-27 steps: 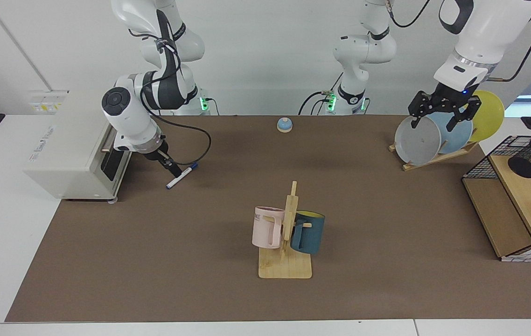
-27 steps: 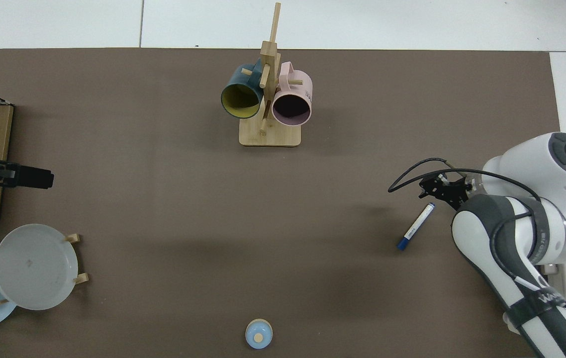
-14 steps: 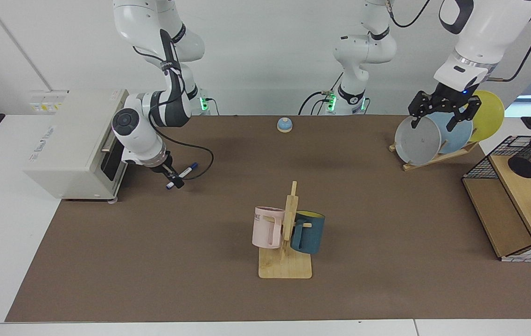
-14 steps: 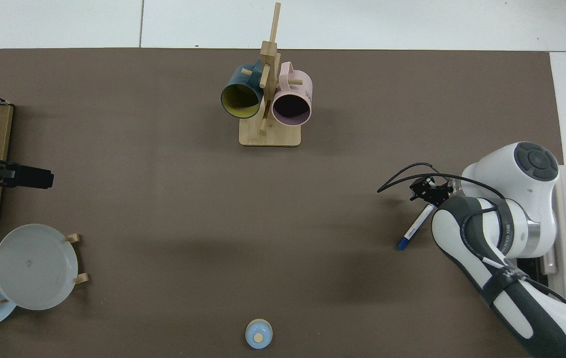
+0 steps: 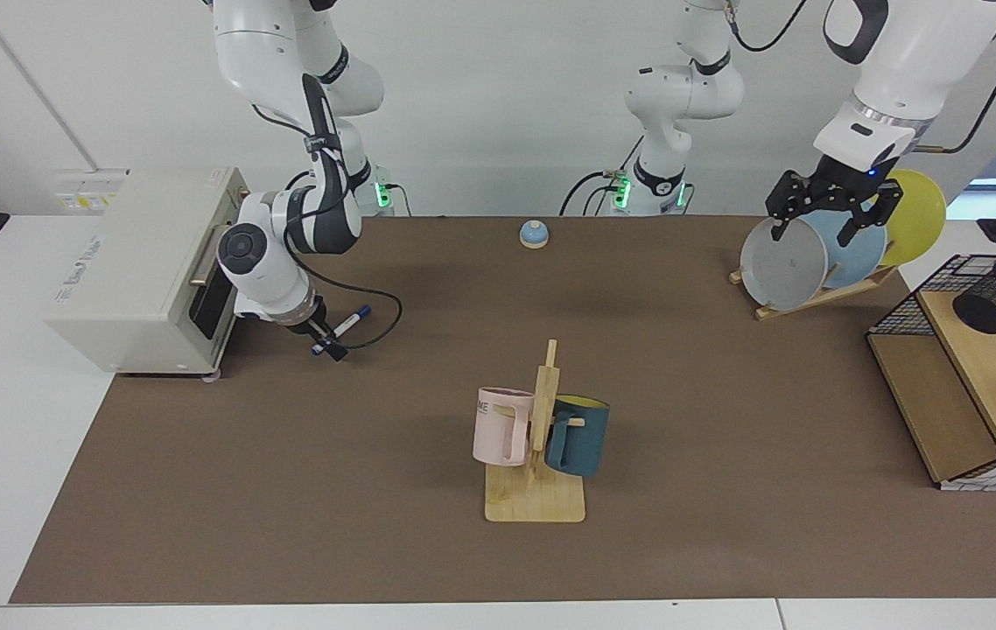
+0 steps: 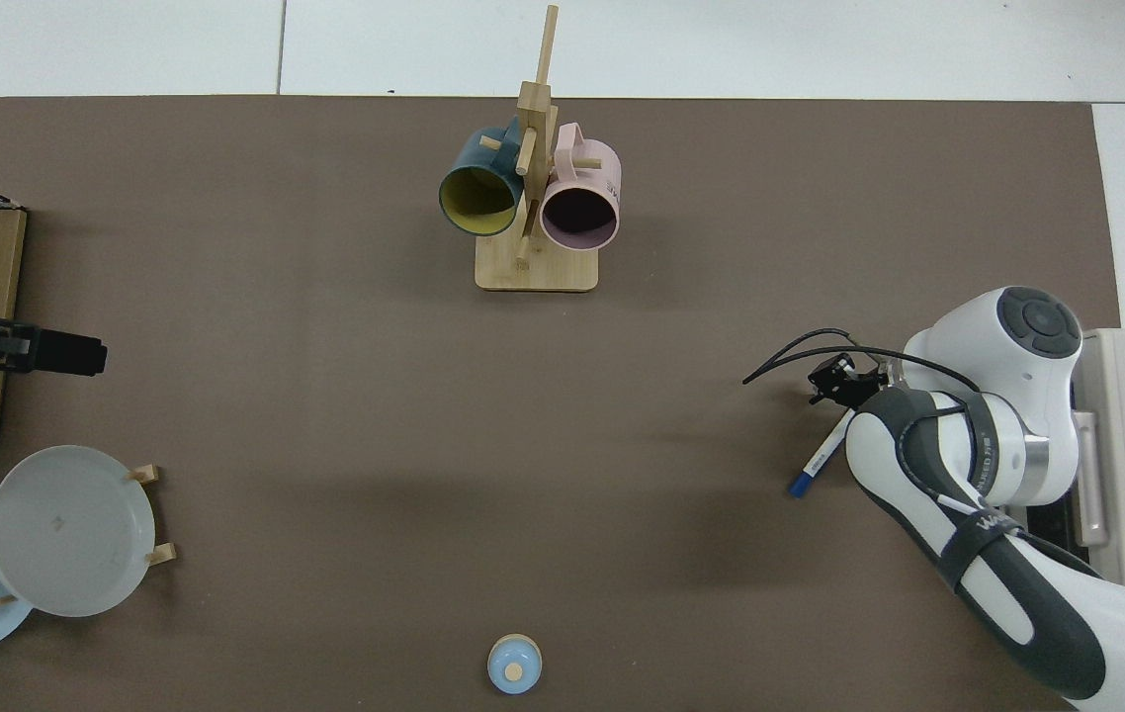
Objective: Put markers into pen holder
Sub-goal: 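Reach the right gripper down to the white marker and grasp it, then lift the marker with the right gripper while the left gripper reaches center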
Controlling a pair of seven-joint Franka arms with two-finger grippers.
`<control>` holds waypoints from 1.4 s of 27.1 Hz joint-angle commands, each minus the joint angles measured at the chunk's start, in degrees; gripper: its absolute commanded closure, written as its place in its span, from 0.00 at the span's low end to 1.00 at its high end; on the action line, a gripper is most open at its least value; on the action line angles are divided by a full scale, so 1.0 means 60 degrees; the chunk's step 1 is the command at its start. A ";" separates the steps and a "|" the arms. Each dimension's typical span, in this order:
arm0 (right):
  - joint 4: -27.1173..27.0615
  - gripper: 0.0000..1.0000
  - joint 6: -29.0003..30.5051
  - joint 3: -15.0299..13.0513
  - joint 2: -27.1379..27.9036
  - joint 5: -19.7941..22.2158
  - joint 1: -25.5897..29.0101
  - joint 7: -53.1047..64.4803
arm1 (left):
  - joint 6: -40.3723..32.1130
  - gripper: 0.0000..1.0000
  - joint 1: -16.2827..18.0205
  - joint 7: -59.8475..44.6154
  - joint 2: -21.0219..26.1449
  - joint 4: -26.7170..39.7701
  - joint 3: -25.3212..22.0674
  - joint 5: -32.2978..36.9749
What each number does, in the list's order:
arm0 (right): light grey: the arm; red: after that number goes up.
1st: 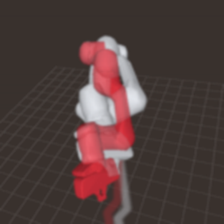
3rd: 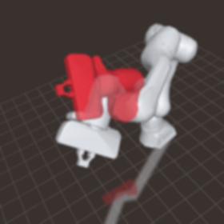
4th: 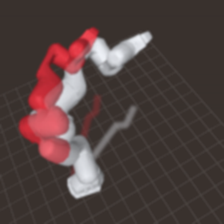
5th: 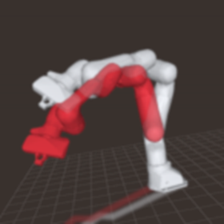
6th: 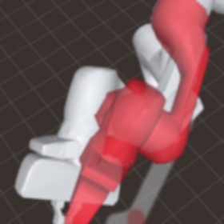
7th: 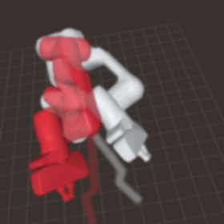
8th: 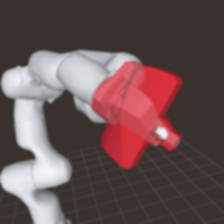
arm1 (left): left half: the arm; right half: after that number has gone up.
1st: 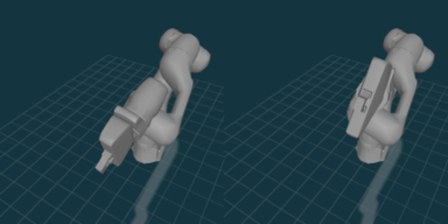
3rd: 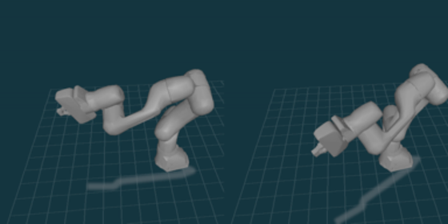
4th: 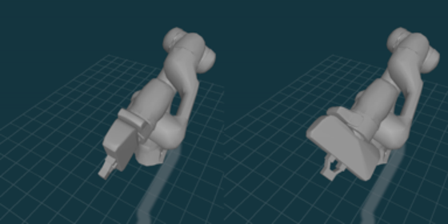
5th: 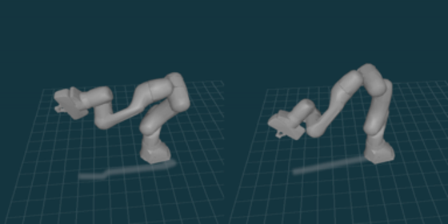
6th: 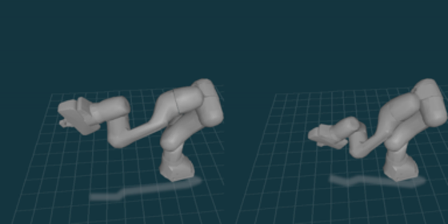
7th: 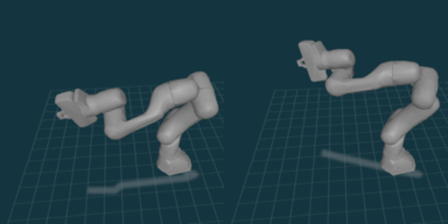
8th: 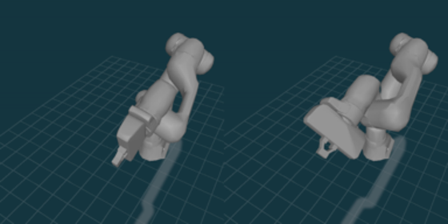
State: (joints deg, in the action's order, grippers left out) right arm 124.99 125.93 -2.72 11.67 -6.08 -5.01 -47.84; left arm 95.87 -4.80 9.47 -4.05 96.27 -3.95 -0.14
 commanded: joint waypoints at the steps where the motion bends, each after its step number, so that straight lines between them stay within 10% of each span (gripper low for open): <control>1: 0.0072 0.46 0.0325 0.0044 0.0076 0.0046 0.0103 -0.0010 | 0.0033 0.00 0.0038 -0.0070 -0.0073 0.0010 -0.0030 0.0170; 4: 0.0058 1.00 0.0296 0.0044 0.0076 0.0046 0.0118 0.0224 | 0.0033 0.00 0.0038 -0.0070 -0.0073 0.0010 -0.0045 0.0170; 26: -0.0849 1.00 -0.0816 0.0088 -0.0011 -0.0188 0.0133 -0.0316 | -0.0979 0.00 0.0214 -0.0070 -0.0468 0.0712 0.0145 0.0360; 38: -0.2782 1.00 -0.2706 0.0117 -0.0583 -0.2326 -0.0278 -0.1224 | 0.0106 0.00 0.0068 0.2067 -0.0366 0.1299 0.0174 -0.0210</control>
State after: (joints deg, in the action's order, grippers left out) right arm 112.15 114.25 -2.28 9.87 -17.18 -6.53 -51.20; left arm 94.53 -2.88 16.82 -5.10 102.52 -2.38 0.82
